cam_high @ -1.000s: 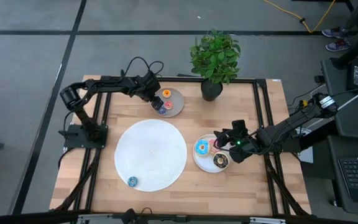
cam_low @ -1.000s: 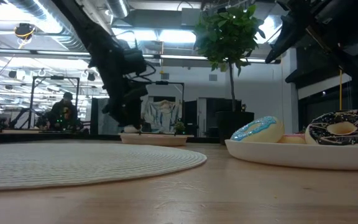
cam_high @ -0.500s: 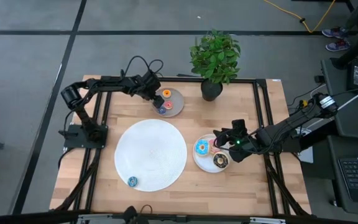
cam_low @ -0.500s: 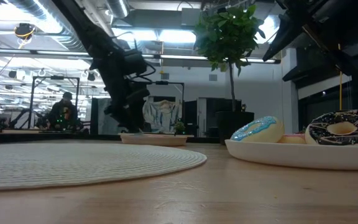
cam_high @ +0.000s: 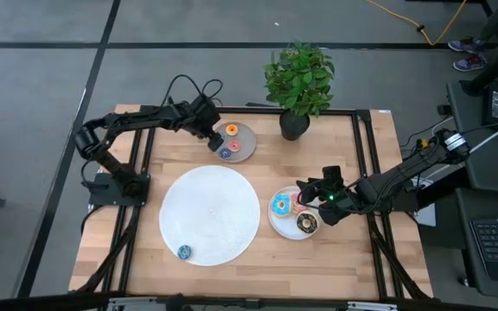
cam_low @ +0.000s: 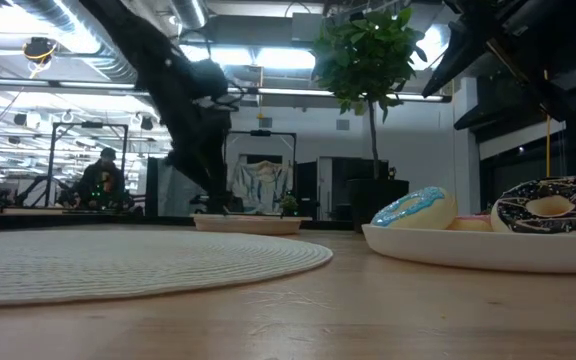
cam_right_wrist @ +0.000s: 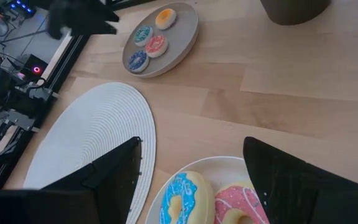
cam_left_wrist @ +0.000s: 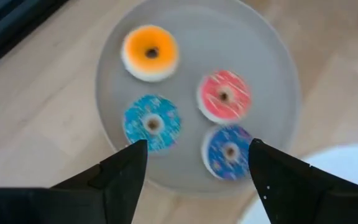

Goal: Pick & Place donuts
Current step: Put the small blue donut on the brown plate

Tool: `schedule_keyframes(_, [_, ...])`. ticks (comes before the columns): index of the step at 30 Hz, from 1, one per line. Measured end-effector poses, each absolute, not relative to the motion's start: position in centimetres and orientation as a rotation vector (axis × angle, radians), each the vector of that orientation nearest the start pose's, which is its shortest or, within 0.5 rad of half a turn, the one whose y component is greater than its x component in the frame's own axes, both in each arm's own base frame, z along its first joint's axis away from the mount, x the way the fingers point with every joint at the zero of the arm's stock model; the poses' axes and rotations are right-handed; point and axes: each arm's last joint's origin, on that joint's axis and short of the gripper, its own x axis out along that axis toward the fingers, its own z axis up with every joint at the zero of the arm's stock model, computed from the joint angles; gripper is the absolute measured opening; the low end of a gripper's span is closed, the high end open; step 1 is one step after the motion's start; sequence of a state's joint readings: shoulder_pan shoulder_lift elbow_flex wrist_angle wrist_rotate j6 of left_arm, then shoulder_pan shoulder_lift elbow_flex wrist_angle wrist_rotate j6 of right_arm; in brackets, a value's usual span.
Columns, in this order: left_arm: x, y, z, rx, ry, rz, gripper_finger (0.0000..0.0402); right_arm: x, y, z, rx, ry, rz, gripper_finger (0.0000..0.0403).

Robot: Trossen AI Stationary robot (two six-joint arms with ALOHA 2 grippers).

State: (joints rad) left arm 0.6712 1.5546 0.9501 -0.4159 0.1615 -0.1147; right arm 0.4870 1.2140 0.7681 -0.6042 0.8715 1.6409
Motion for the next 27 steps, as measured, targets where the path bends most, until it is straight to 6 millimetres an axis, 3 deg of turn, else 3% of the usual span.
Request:
schedule_keyframes(16, [23.0,9.2,25.0,-0.374,0.973,0.304,0.0267,20.3,8.2,22.4,0.869,0.310,-0.850,0.0283])
schedule_keyframes(27, [22.8,1.7,26.4,-0.200,1.003,0.216,0.0266,20.3,8.2,22.4,0.866,0.310,-0.850,0.0283])
